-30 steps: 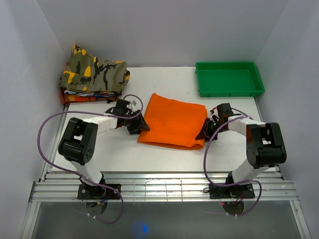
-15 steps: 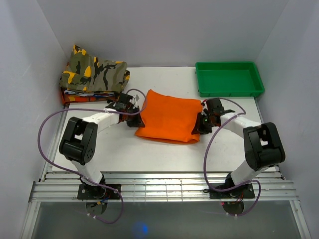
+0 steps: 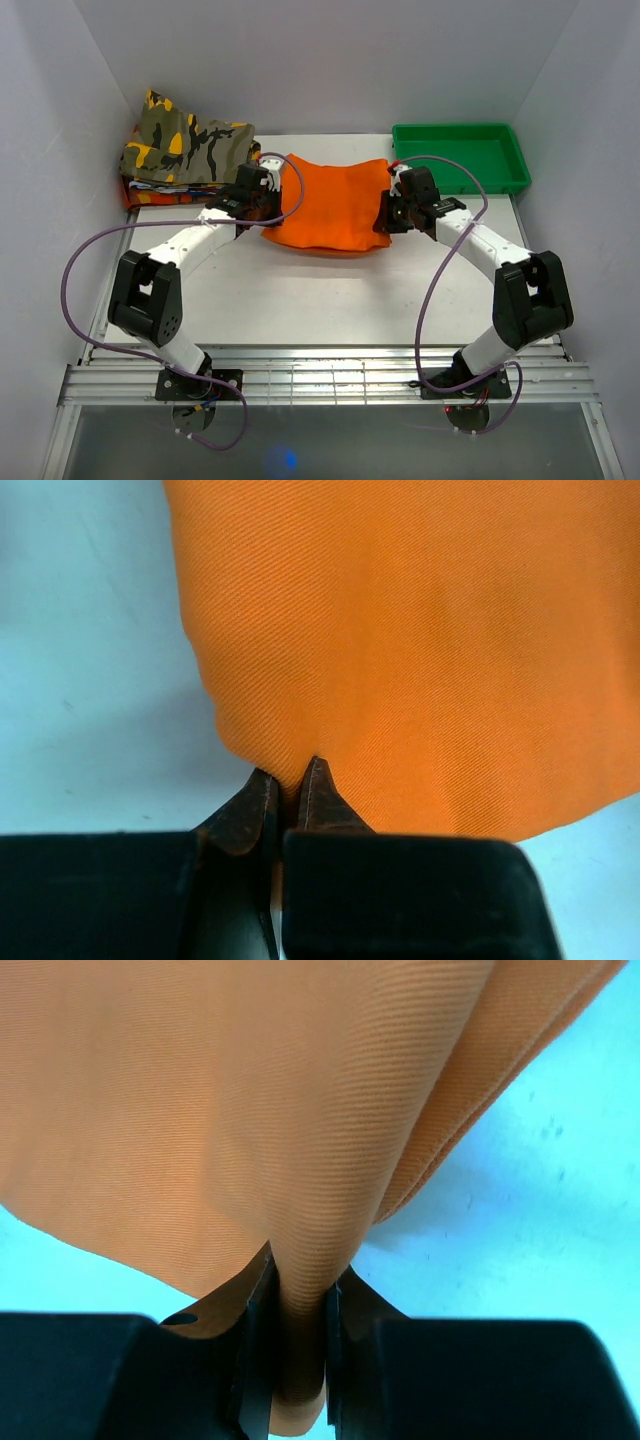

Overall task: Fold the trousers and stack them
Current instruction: Neatly place the folded trousers to the corner

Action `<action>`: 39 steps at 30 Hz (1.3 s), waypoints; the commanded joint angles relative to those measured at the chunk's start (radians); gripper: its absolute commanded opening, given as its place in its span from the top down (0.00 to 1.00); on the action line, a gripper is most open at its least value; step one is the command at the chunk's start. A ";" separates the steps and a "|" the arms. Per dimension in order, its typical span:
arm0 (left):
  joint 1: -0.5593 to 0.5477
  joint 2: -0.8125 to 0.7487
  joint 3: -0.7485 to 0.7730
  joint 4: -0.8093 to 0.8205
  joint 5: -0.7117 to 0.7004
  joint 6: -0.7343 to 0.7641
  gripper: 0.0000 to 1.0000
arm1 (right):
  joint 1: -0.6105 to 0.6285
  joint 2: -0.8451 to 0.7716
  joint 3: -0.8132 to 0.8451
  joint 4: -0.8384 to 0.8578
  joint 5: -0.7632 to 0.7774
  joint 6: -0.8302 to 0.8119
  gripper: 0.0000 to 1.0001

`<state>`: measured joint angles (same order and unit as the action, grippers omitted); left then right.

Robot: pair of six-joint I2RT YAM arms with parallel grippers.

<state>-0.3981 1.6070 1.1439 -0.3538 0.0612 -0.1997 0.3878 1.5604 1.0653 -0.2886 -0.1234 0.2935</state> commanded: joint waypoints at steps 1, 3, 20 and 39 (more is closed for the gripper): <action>0.004 -0.091 0.095 0.097 -0.124 0.120 1.00 | 0.020 -0.045 0.145 0.120 0.094 -0.054 0.92; 0.004 -0.101 0.138 0.157 -0.144 0.176 1.00 | 0.031 -0.045 0.182 0.141 0.111 -0.071 0.92; 0.264 -0.070 0.238 0.668 -0.239 0.332 1.00 | 0.158 0.501 0.936 0.506 0.111 -0.126 0.92; 0.757 0.186 0.174 0.940 -0.184 0.166 1.00 | 0.382 1.165 1.432 1.083 0.286 -0.215 0.92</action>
<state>0.3038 1.7779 1.3167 0.4397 -0.0689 0.0048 0.8093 2.7308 2.4367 0.5652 0.0502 0.1303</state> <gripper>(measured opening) 0.160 0.232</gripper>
